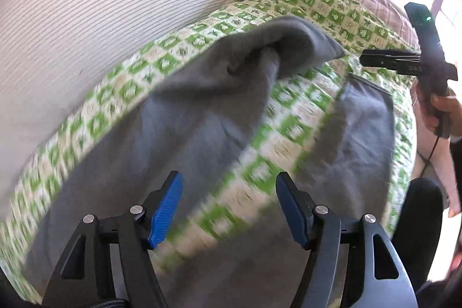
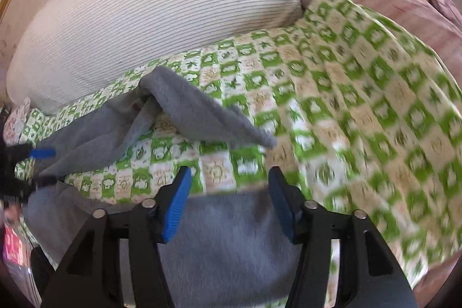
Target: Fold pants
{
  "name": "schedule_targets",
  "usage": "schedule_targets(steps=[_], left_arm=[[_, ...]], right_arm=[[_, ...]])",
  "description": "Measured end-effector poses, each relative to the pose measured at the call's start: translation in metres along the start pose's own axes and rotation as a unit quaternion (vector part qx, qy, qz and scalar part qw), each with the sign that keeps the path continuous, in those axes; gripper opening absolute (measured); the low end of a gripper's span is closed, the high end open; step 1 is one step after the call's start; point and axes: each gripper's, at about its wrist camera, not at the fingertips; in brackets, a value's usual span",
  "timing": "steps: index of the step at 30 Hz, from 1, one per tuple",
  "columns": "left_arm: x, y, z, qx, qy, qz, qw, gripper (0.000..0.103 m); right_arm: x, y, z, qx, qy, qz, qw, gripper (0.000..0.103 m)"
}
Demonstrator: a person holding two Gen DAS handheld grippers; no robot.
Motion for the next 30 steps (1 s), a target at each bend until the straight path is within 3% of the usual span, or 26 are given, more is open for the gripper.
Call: schedule_targets(steps=[4,13,15,17,20,23,24,25,26,27,28,30], left_arm=[[-0.039,-0.02,0.014,-0.019,-0.055,0.014,0.9982,0.069],[-0.111,-0.079,0.059,0.009,-0.11,0.074,0.9912,0.069],[-0.116,-0.097,0.063,0.013,-0.114,0.096,0.9887,0.07],[-0.116,-0.112,0.066,-0.014,-0.118,0.11,0.9868,0.071],[-0.116,-0.121,0.074,-0.016,-0.111,0.11,0.9876,0.079],[-0.113,-0.12,0.085,-0.004,-0.089,0.103,0.9907,0.079],[-0.11,-0.119,0.086,-0.001,-0.086,0.103,0.991,0.076],[-0.106,-0.117,0.086,-0.002,-0.089,0.101,0.9909,0.06],[-0.098,-0.113,0.087,-0.002,-0.094,0.098,0.9907,0.036],[-0.094,-0.107,0.083,-0.007,-0.097,0.089,0.9913,0.025],[-0.087,-0.104,0.08,-0.011,-0.096,0.081,0.992,0.01],[-0.077,-0.089,0.074,-0.01,-0.091,0.065,0.9937,0.008]], right_arm=[[-0.019,-0.008,0.01,0.014,0.05,0.01,0.999,0.065],[-0.053,-0.026,0.009,-0.003,0.129,0.041,0.991,0.076],[-0.059,-0.034,0.005,-0.025,0.128,0.053,0.99,0.079],[-0.063,-0.043,0.002,-0.047,0.124,0.067,0.989,0.079],[-0.064,-0.059,0.002,-0.046,0.125,0.087,0.987,0.079],[-0.06,-0.072,0.005,-0.036,0.135,0.096,0.985,0.079],[-0.059,-0.074,0.009,-0.021,0.145,0.092,0.985,0.067],[-0.056,-0.075,0.012,-0.006,0.155,0.086,0.984,0.03],[-0.056,-0.076,0.016,0.004,0.159,0.084,0.984,0.016],[-0.056,-0.075,0.016,0.009,0.155,0.082,0.984,0.006],[-0.056,-0.072,0.017,0.013,0.154,0.074,0.985,0.006],[-0.055,-0.061,0.02,0.023,0.158,0.049,0.986,0.005]])
Point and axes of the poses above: each gripper's, at about its wrist camera, not at the fingertips, and y roughly against the way its jaws point, z to its left, x to its underside, and after that the axes turned 9 degrees about z, right-handed
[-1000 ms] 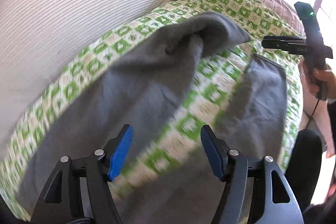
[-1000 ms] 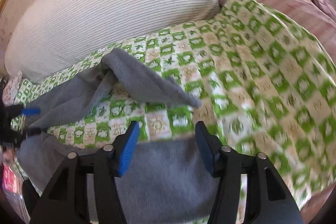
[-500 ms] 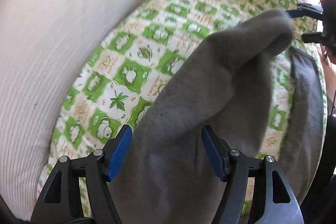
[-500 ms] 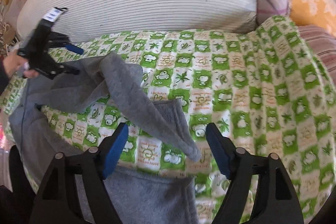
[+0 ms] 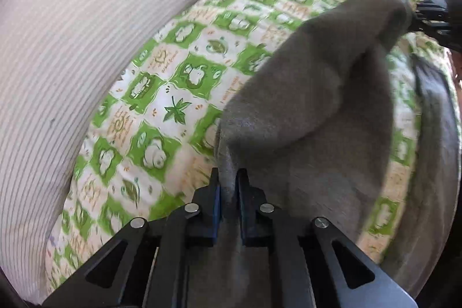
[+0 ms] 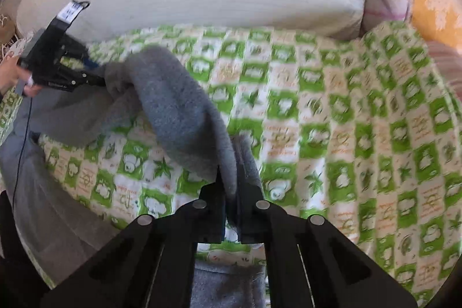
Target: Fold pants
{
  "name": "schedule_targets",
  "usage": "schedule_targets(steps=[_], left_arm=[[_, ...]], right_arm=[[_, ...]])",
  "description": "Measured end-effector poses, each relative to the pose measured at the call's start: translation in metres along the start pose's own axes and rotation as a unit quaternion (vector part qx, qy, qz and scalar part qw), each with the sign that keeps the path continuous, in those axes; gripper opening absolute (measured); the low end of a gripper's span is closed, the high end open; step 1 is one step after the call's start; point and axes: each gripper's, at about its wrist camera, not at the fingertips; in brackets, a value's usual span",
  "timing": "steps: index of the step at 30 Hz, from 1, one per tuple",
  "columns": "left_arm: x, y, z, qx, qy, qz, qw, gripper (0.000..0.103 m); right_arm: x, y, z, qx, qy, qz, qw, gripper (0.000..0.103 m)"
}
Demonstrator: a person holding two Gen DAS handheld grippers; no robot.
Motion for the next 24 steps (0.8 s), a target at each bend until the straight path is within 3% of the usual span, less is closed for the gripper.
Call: schedule_targets(steps=[5,11,13,19,24], left_arm=[[0.039,0.052,-0.026,0.028,0.013,-0.054,0.9981,0.007],[0.092,0.086,-0.062,0.058,0.026,-0.082,0.9946,0.007],[0.117,0.095,-0.078,0.053,0.027,-0.09,0.9941,0.007],[0.134,0.106,-0.118,0.015,0.056,-0.117,0.9914,0.007],[0.15,0.117,-0.151,-0.029,0.092,-0.15,0.9839,0.007]], right_arm=[[0.005,0.02,0.005,0.061,0.001,-0.015,0.998,0.005],[0.017,0.04,0.003,0.101,-0.006,-0.018,0.995,0.005],[0.022,0.047,0.003,0.098,-0.008,-0.023,0.995,0.005],[0.038,0.058,0.02,0.09,0.017,-0.035,0.995,0.005],[0.056,0.063,0.04,0.126,0.053,-0.042,0.99,0.005]])
Point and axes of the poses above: each gripper's, at about its wrist camera, not at the fingertips, and y roughly against the way its jaws point, z to its left, x to its underside, and after that the axes turned 9 degrees about z, right-handed
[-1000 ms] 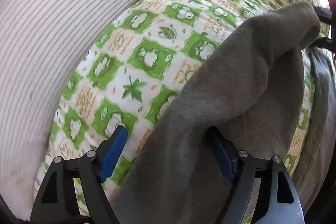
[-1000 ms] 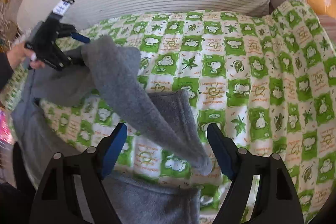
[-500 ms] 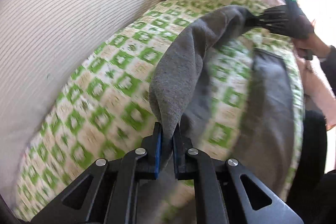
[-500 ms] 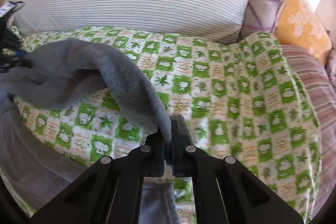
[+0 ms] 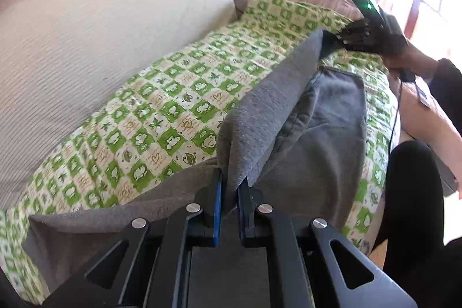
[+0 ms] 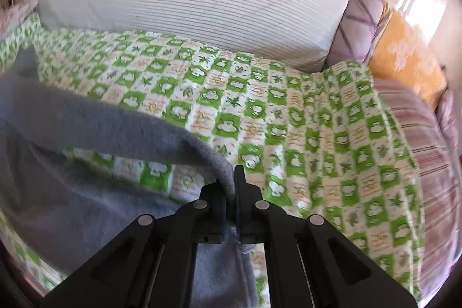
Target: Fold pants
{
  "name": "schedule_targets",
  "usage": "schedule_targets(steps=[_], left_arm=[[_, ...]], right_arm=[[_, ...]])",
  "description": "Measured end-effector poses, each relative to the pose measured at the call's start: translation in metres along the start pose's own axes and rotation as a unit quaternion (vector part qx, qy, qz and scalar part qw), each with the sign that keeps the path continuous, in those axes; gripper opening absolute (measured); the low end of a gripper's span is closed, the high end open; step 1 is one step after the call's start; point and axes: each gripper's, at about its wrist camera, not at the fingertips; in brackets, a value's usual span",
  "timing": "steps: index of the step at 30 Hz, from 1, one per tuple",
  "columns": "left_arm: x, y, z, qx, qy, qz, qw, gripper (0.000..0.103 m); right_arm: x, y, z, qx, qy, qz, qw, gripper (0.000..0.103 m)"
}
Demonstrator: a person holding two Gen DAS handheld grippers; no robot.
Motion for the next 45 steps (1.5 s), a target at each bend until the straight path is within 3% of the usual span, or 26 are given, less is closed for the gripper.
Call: schedule_targets(steps=[7,11,14,18,21,23,24,25,26,27,29,33,39,42,45], left_arm=[[0.038,-0.018,-0.057,-0.066,0.006,-0.009,0.9978,0.007],[0.048,-0.026,-0.073,-0.089,0.013,-0.009,0.9959,0.008],[0.053,-0.032,-0.081,-0.086,0.014,-0.002,0.9962,0.008],[0.063,-0.056,-0.088,-0.077,0.01,0.034,0.9964,0.01],[0.069,-0.059,-0.088,-0.07,0.007,0.045,0.9965,0.016],[0.069,-0.05,-0.086,-0.058,0.008,0.045,0.9973,0.026],[0.069,-0.042,-0.083,-0.055,0.012,0.038,0.9977,0.03],[0.071,-0.037,-0.082,-0.057,0.014,0.033,0.9978,0.041],[0.072,-0.029,-0.078,-0.062,0.018,0.025,0.9976,0.05],[0.075,-0.022,-0.073,-0.065,0.024,0.018,0.9974,0.051],[0.081,-0.012,-0.062,-0.066,0.04,0.011,0.997,0.051],[0.097,0.003,-0.034,-0.083,0.069,0.009,0.9941,0.051],[0.125,0.021,0.017,-0.126,0.111,0.014,0.9857,0.051],[0.14,0.031,0.046,-0.14,0.142,0.018,0.9797,0.056],[0.152,0.041,0.077,-0.138,0.188,0.021,0.9723,0.059]], right_arm=[[0.052,0.001,-0.006,-0.024,-0.032,0.003,0.999,0.005],[0.08,0.007,-0.015,-0.036,-0.071,-0.02,0.997,0.005],[0.09,0.015,-0.019,-0.041,-0.088,-0.036,0.995,0.005],[0.107,-0.003,-0.023,-0.054,-0.117,-0.002,0.992,0.005],[0.116,-0.019,-0.022,-0.071,-0.133,0.037,0.988,0.012],[0.117,-0.014,-0.021,-0.069,-0.14,0.042,0.987,0.019],[0.116,-0.009,-0.02,-0.068,-0.141,0.045,0.987,0.034],[0.116,-0.003,-0.017,-0.062,-0.14,0.048,0.987,0.061],[0.114,0.006,-0.013,-0.05,-0.135,0.045,0.989,0.071],[0.113,0.015,-0.009,-0.039,-0.127,0.033,0.991,0.08],[0.11,0.034,0.002,-0.032,-0.107,0.008,0.994,0.08],[0.1,0.06,0.03,-0.059,-0.096,-0.027,0.993,0.08],[0.062,0.071,0.1,-0.122,-0.048,-0.044,0.99,0.08],[0.039,0.074,0.141,-0.162,-0.026,-0.052,0.985,0.08],[0.021,0.074,0.185,-0.199,0.002,-0.056,0.978,0.08]])
Point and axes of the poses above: each gripper's, at about its wrist camera, not at the fingertips, and y roughly against the way its jaws point, z to its left, x to its underside, and after that the axes turned 9 degrees about z, right-handed
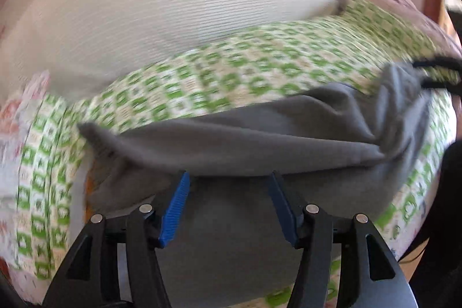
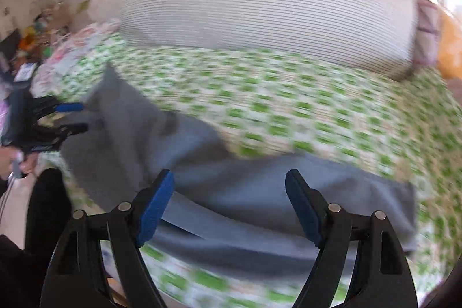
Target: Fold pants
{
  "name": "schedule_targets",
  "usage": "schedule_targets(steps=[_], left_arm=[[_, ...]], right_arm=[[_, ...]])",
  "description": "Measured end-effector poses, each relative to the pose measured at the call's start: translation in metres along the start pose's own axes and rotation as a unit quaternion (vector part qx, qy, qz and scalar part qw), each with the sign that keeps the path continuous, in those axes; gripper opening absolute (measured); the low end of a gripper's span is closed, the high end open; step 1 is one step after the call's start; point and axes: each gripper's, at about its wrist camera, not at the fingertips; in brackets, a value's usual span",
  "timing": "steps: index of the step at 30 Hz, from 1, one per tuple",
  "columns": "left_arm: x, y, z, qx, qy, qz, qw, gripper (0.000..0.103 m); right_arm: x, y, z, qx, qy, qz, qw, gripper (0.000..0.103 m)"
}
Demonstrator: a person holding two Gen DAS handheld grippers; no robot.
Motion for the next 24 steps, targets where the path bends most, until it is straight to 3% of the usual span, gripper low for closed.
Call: schedule_targets(steps=[2,8,19,21,24], left_arm=[[0.001,0.0,0.029,0.006,0.041,0.005,0.9991,0.065],[-0.005,-0.008,0.091,0.005,0.122,0.02,0.9923,0.067],[-0.045,-0.048,0.179,-0.027,0.18,0.063,0.9814,0.075],[-0.055,-0.062,0.196,-0.038,0.202,0.078,0.9756,0.075],[-0.068,-0.08,0.213,-0.021,0.235,0.1,0.9665,0.079]], right_arm=[[-0.008,-0.014,0.029,-0.018,0.022,0.005,1.0,0.08],[-0.026,-0.05,0.09,-0.058,0.074,0.021,0.995,0.08],[-0.056,-0.084,0.149,-0.062,0.139,0.043,0.987,0.08],[-0.059,-0.091,0.159,-0.061,0.151,0.047,0.985,0.08],[-0.06,-0.103,0.169,-0.053,0.163,0.054,0.984,0.08]])
Point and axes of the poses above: each gripper's, at about its wrist camera, not at the fingertips, and y roughly against the way its jaws point, z to its left, x to its underside, and after that the axes turned 9 degrees about z, right-handed
